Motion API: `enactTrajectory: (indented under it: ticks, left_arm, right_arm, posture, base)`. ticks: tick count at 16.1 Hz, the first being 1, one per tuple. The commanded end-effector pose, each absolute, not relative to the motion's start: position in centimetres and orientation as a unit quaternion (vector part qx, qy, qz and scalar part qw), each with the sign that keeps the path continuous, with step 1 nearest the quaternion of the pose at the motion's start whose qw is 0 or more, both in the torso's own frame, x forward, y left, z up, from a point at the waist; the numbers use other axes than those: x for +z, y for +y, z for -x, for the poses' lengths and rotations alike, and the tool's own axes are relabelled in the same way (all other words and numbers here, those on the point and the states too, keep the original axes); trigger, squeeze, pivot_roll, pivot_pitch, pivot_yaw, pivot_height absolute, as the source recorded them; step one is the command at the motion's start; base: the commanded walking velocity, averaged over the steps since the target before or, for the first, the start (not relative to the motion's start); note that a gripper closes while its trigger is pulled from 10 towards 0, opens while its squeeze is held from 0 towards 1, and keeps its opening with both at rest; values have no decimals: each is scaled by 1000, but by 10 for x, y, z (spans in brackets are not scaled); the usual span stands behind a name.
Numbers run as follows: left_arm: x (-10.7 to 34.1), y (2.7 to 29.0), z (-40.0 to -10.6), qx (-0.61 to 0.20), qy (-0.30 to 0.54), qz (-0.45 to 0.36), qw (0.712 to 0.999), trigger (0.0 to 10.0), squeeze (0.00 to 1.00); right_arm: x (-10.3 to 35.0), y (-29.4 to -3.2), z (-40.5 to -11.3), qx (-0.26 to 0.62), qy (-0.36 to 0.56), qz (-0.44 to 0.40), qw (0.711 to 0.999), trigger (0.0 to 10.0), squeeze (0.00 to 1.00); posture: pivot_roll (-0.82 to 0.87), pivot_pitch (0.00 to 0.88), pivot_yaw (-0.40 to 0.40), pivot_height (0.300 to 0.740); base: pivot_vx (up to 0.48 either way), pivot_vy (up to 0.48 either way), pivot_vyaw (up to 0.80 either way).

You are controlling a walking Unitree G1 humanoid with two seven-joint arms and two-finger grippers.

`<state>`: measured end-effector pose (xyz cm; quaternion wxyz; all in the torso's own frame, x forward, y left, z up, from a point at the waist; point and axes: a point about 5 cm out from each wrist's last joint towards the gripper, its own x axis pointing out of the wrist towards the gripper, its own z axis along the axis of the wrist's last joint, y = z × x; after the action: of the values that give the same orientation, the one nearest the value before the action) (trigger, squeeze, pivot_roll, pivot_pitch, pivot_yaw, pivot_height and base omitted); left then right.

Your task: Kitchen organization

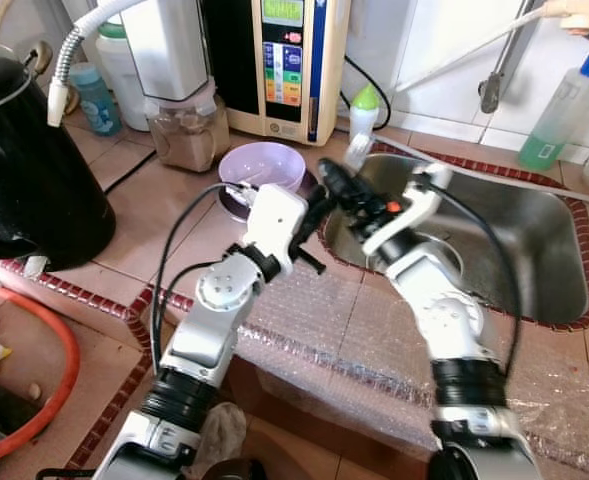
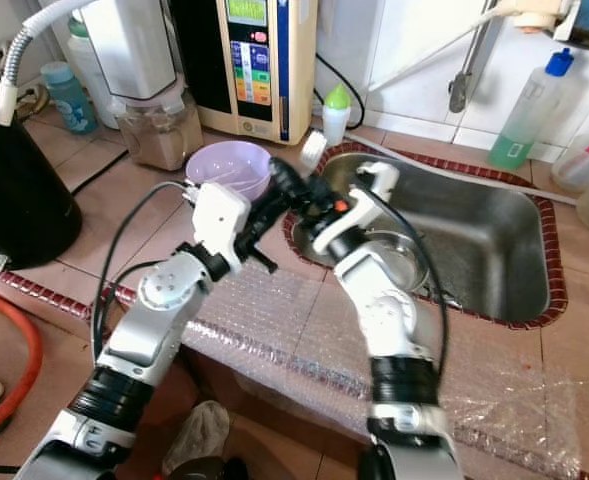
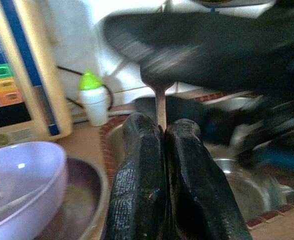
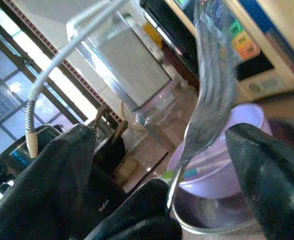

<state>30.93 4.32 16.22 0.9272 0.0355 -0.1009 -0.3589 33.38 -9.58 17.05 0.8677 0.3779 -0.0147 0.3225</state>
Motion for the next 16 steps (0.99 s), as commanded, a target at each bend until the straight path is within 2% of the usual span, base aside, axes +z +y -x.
enactTrajectory:
  ticks: [1, 5, 16]
  left_arm:
    - [163, 40, -309, -369, -106, -35, 923, 0, 0]
    - [164, 41, -309, -367, -111, -34, 923, 0, 0]
    - [163, 44, -311, -361, -115, -37, 925, 0, 0]
  right_arm:
    - [176, -89, -339, 326, -17, -375, 868, 0, 0]
    - [183, -85, -351, 313, -23, -393, 865, 0, 0]
    - [178, -115, -368, 217, -27, -439, 871, 0, 0]
  posture:
    - [-39, 0, 61, 740]
    - [-26, 0, 49, 740]
    - [-34, 0, 52, 740]
  base:
    - [0, 0, 0]
    - [0, 0, 0]
    - [0, 0, 0]
